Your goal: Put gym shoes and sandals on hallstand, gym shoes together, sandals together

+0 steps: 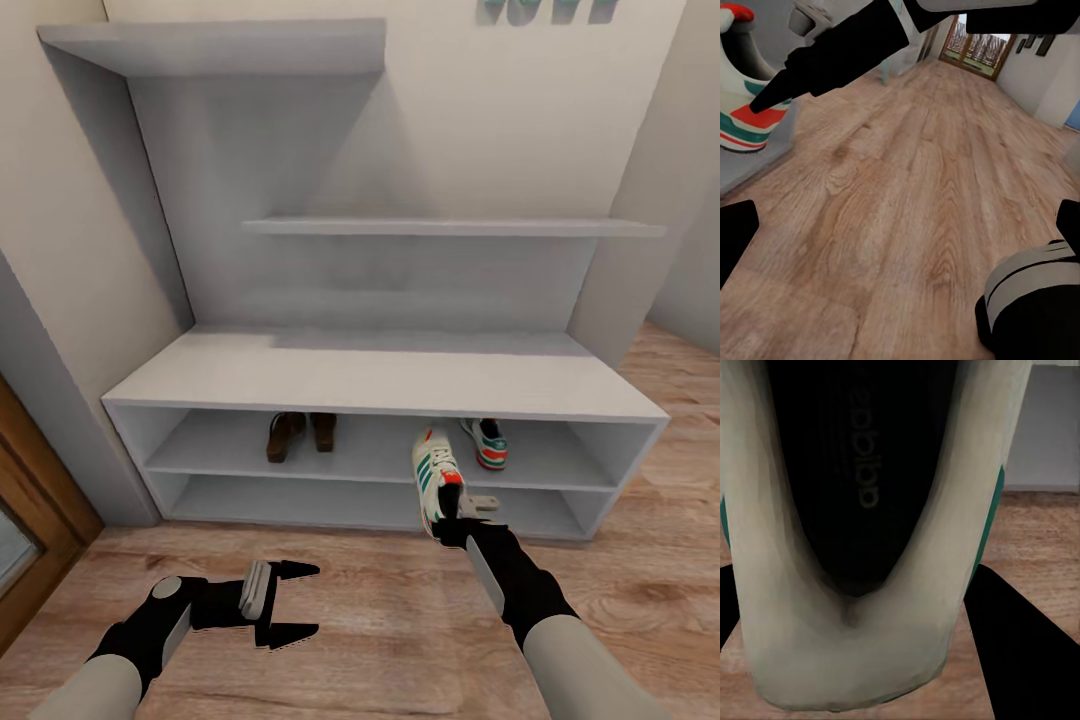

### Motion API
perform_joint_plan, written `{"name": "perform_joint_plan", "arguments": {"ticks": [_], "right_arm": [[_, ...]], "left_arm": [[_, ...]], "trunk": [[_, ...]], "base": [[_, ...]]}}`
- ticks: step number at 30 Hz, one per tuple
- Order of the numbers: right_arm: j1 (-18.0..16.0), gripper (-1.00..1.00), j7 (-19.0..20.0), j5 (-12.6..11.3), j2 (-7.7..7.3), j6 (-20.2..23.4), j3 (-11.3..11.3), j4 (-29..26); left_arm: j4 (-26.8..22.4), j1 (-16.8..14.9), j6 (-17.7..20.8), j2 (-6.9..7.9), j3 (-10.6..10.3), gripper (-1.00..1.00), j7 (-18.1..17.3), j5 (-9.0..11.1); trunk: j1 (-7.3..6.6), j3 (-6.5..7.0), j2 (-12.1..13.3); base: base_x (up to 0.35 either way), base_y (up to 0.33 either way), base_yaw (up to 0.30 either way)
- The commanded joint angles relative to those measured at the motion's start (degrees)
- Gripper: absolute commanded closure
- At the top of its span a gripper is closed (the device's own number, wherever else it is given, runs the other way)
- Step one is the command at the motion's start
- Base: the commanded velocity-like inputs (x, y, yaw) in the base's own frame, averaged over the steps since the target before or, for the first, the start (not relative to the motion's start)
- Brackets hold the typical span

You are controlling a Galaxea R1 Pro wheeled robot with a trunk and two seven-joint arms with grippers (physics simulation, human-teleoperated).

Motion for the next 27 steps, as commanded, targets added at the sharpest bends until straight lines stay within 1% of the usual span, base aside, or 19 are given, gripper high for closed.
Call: {"name": "perform_joint_plan", "arguments": {"ticks": [1, 5, 14, 23, 27], "right_arm": [[-0.02, 1.00, -0.52, -0.48, -0.03, 0.24, 0.19, -0.08], [-0.02, 1.00, -0.52, -0.48, -0.03, 0.22, 0.17, -0.08], [-0.02, 1.00, -0.52, -0.49, -0.03, 0.22, 0.16, -0.10], [-0.02, 1.00, -0.52, -0.49, -0.03, 0.22, 0.16, -0.16], [-0.02, 1.00, -0.52, -0.49, -0.03, 0.22, 0.16, -0.22]], "left_arm": [[0.02, -0.03, -0.43, 0.00, 0.06, -1.00, -0.15, 0.13], [0.02, -0.04, -0.43, 0.00, 0.06, -1.00, -0.19, 0.15], [0.02, -0.03, -0.43, -0.03, 0.06, -1.00, -0.14, 0.21], [0.07, -0.03, -0.43, 0.00, 0.06, -1.00, -0.18, 0.22], [1.21, -0.03, -0.43, -0.01, 0.06, -1.00, -0.12, 0.16]], "trunk": [[0.01, -0.05, -0.02], [0.01, -0.05, -0.02], [0.01, -0.05, -0.02], [0.01, -0.05, -0.02], [0.01, -0.05, -0.02]], "base": [[0.241, -0.108, 0.000], [0.181, -0.102, 0.000], [0.032, -0.020, 0.000], [0.160, -0.119, 0.000], [0.039, -0.019, 0.000]]}}
